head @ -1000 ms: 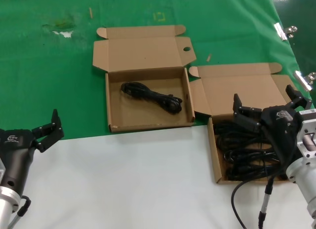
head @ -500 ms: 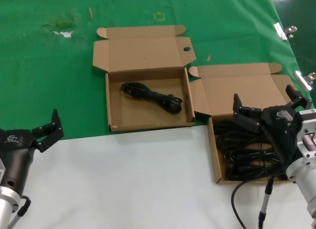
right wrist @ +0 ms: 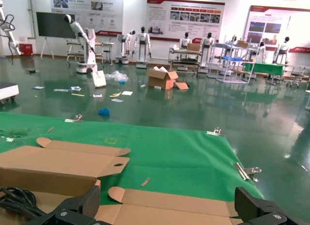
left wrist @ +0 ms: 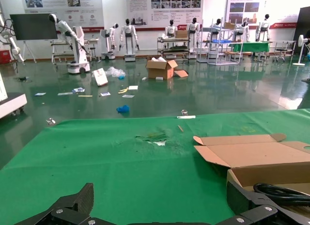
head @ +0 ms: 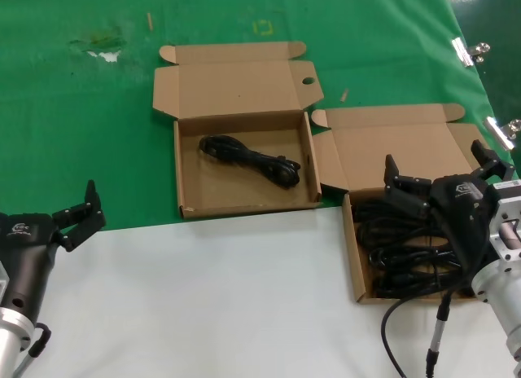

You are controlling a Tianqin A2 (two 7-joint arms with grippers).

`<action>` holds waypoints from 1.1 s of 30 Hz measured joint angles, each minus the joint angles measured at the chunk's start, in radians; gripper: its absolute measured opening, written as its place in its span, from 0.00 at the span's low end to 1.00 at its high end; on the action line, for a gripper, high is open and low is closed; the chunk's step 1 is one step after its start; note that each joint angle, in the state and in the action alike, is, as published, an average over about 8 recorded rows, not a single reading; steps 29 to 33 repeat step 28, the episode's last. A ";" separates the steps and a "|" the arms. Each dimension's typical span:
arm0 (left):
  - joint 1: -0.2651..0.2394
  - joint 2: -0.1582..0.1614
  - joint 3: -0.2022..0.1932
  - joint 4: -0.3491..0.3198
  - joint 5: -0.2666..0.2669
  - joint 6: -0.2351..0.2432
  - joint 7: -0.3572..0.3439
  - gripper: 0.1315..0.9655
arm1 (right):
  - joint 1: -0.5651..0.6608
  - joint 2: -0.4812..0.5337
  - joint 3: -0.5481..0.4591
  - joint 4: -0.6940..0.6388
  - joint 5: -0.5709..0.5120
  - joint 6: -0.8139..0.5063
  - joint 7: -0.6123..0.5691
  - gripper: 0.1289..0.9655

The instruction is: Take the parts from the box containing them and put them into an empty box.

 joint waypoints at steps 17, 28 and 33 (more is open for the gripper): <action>0.000 0.000 0.000 0.000 0.000 0.000 0.000 1.00 | 0.000 0.000 0.000 0.000 0.000 0.000 0.000 1.00; 0.000 0.000 0.000 0.000 0.000 0.000 0.000 1.00 | 0.000 0.000 0.000 0.000 0.000 0.000 0.000 1.00; 0.000 0.000 0.000 0.000 0.000 0.000 0.000 1.00 | 0.000 0.000 0.000 0.000 0.000 0.000 0.000 1.00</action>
